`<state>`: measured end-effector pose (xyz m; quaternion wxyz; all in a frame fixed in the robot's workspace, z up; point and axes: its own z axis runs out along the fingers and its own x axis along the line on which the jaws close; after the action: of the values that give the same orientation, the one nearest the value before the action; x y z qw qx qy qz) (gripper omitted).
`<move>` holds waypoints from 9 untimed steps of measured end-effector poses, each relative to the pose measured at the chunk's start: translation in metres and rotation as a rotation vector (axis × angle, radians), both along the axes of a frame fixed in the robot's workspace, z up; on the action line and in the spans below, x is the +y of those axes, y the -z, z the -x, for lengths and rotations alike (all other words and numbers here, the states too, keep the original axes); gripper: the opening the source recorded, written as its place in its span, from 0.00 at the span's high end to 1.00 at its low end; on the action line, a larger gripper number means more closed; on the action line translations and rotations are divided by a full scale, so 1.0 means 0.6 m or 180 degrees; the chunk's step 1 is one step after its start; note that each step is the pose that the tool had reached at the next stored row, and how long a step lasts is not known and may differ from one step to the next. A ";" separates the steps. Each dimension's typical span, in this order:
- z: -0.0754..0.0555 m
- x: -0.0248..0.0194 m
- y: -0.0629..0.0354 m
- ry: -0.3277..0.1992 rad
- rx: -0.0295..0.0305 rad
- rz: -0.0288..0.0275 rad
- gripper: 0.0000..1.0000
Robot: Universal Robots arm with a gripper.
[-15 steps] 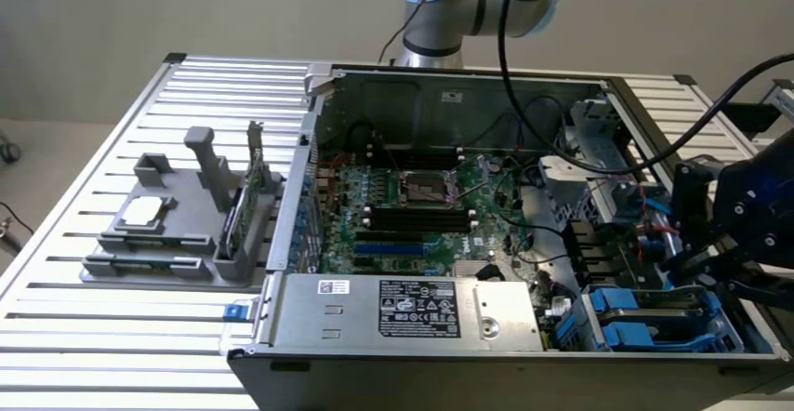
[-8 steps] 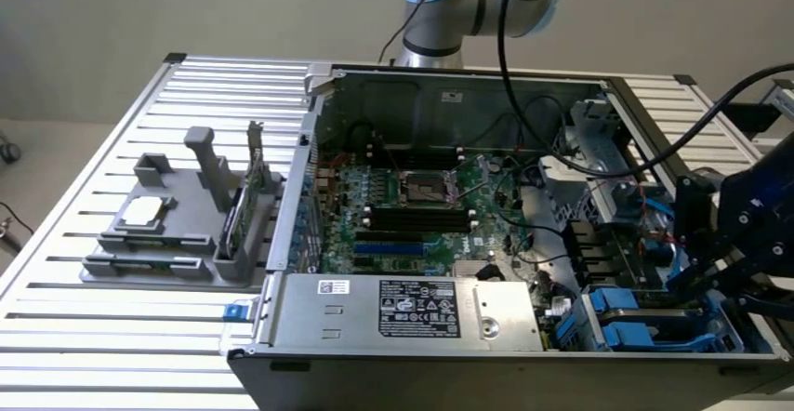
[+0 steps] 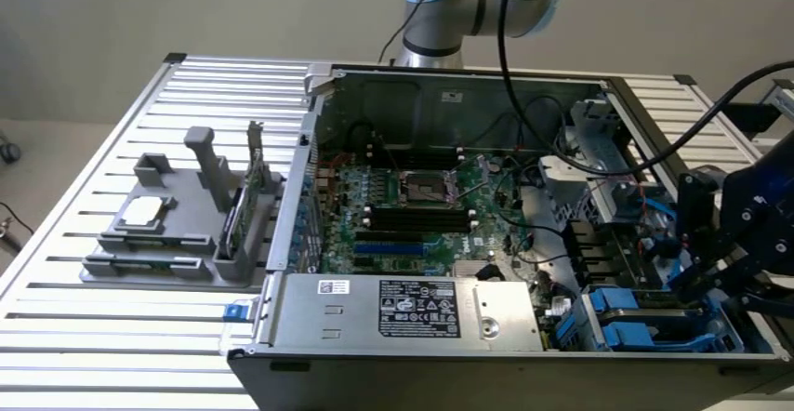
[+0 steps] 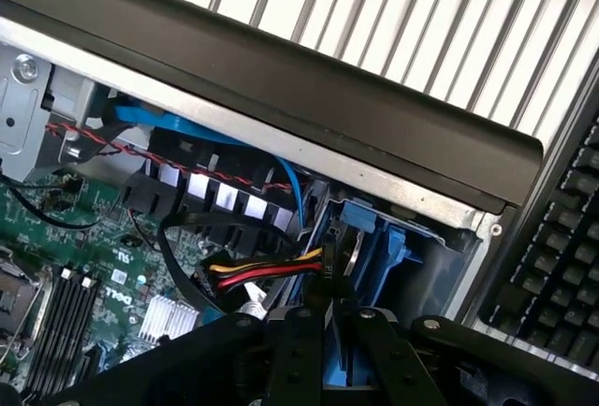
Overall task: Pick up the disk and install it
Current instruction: 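Insert the first disk wire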
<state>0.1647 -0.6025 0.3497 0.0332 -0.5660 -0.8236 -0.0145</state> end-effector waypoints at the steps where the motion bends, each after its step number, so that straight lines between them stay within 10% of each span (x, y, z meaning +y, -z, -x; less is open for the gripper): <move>1: 0.001 0.0014 -0.001 0.0000 0.0000 0.0025 0.83; 9: 0.005 0.0305 -0.006 0.0000 0.0001 0.0303 0.83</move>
<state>0.1620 -0.5842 0.3533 0.0063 -0.5670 -0.8233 0.0248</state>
